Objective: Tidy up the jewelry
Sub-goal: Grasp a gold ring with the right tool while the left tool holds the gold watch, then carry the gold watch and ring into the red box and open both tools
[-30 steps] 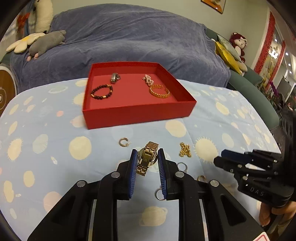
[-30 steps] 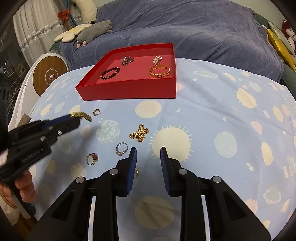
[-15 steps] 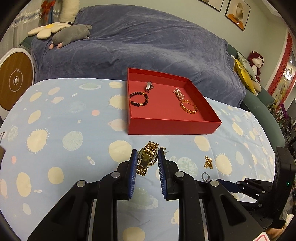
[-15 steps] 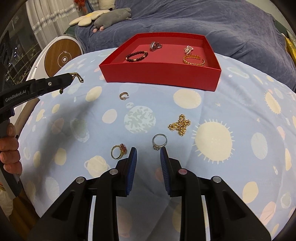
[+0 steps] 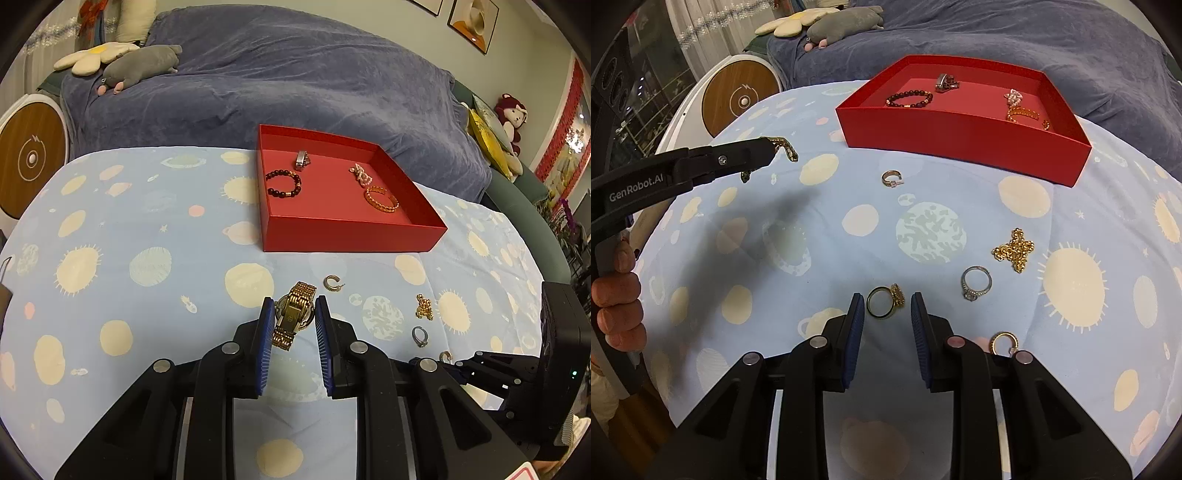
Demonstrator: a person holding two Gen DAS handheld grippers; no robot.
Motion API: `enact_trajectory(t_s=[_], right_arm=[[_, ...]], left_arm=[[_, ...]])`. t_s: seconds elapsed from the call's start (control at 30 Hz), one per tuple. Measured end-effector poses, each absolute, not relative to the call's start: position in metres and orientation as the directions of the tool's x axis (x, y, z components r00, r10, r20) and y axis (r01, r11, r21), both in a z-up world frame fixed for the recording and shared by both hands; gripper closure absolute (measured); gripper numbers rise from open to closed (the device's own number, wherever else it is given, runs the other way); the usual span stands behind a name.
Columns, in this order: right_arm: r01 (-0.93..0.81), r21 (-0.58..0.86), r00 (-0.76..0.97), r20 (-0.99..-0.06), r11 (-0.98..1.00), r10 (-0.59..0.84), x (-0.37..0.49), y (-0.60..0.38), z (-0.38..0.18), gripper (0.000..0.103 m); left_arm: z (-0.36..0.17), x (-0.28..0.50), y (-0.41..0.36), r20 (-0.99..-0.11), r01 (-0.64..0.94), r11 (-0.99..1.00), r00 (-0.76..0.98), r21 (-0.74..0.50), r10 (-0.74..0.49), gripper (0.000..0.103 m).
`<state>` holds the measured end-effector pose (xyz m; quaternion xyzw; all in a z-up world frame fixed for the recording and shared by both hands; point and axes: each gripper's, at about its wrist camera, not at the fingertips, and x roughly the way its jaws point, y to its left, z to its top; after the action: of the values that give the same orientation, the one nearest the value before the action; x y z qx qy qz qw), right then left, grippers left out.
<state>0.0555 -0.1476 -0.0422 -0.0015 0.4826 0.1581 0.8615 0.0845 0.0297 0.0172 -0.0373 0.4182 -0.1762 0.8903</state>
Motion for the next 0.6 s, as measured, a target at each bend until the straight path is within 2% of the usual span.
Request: enact_trajectory(t_s=[0.3,0.6], right_arm=[[-0.262,0.122,0.498,-0.832,0.957,0.243,0.064,-0.145,-0.048,0.093],[-0.263,0.12,0.539,-0.805,0.957,0.249,0.06,-0.147,-0.034,0.095]], left_arm=[[0.017,0.082,0.032,-0.73,0.292,0.93,0.583,-0.222,-0.357,0.084],[0.02,0.082,0.032,-0.725,0.291,0.929,0.587,-0.226,-0.361,0.084]])
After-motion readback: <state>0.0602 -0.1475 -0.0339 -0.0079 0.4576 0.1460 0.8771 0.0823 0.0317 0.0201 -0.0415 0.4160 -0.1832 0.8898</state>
